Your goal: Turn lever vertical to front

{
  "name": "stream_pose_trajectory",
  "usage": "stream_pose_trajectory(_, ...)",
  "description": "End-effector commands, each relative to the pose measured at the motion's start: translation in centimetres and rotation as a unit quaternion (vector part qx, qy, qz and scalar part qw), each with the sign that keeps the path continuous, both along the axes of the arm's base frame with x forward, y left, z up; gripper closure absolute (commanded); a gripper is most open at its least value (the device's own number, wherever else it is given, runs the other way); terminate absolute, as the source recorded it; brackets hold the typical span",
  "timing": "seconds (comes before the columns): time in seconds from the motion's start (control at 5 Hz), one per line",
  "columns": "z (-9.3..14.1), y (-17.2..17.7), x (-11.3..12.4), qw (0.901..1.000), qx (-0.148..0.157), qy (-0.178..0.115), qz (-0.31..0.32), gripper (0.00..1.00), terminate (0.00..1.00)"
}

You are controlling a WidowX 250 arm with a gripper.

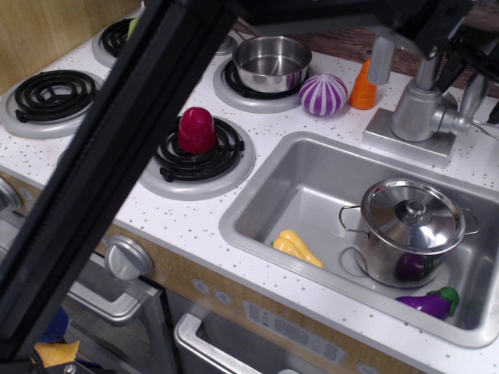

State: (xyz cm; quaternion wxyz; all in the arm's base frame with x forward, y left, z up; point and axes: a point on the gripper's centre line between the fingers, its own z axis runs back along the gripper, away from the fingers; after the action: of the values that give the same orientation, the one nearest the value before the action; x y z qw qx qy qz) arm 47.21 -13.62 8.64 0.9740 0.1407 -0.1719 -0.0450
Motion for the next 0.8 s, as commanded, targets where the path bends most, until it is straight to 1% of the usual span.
stream_pose_trajectory(0.0, 5.2, -0.2, 1.4, 0.9982, -0.004, -0.059, -0.008, 0.00, 0.00)
stream_pose_trajectory(0.2, 4.9, 0.0, 1.8, 0.9976, -0.023, -0.065, -0.006, 1.00, 0.00)
stream_pose_trajectory(0.4, 4.5, 0.0, 1.8, 0.9971, -0.038, -0.065, -0.003, 1.00, 0.00)
stream_pose_trajectory(0.6, 3.9, -0.1, 1.3, 0.9961, -0.062, -0.062, 0.007, 1.00, 0.00)
